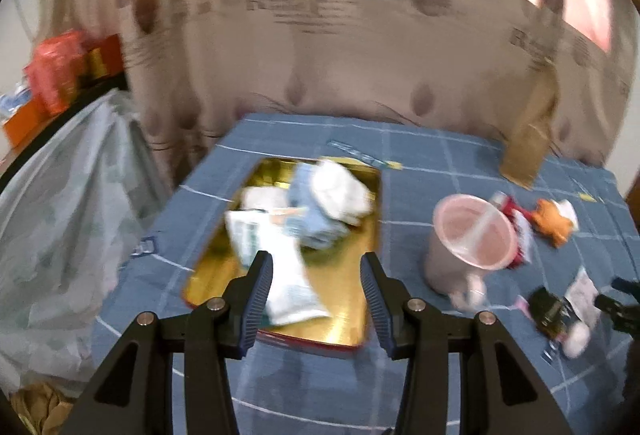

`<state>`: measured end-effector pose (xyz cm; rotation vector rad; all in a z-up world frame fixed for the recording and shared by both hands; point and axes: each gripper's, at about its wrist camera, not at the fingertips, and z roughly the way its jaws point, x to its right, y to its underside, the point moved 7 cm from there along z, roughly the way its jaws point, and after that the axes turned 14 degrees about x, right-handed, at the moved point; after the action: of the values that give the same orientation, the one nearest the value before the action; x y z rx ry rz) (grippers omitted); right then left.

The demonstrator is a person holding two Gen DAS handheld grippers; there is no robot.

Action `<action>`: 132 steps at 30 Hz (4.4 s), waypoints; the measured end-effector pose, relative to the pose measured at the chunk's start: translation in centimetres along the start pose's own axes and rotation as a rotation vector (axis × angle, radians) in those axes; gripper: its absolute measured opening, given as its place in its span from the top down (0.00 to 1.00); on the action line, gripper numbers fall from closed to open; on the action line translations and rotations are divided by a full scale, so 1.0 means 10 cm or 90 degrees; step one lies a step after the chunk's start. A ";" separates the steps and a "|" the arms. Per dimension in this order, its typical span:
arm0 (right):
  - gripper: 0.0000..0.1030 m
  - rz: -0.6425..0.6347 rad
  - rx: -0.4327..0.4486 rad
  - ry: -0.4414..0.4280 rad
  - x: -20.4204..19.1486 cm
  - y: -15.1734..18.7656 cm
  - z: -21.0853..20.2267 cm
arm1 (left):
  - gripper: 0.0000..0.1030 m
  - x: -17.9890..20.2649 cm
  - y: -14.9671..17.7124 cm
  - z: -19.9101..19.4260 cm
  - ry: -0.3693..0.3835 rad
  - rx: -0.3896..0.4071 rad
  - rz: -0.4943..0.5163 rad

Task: Organize soft objects
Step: 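Grasp the pink floral wipe with the right gripper while the left gripper grasps the black-and-gold pouch, then carry the black-and-gold pouch toward the gold tin with the left gripper, then lower the pouch into the gold tin and open the left gripper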

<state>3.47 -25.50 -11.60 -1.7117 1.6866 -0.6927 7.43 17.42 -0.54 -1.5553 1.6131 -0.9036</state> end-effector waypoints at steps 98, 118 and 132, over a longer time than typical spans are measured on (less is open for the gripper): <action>0.69 0.067 0.004 -0.007 0.36 0.12 0.28 | 0.70 2.00 0.26 0.37 0.218 -0.143 0.121; 0.69 0.068 0.003 -0.006 0.37 0.13 0.28 | 0.70 0.70 -0.01 0.50 0.057 -0.121 0.057; 0.69 0.068 0.002 -0.006 0.36 0.13 0.28 | 0.70 0.22 0.24 0.77 -0.001 -0.170 0.029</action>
<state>4.85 -28.89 -14.60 -1.6067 1.7555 -0.6370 12.85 15.18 -6.52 -1.6880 1.8182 -0.6829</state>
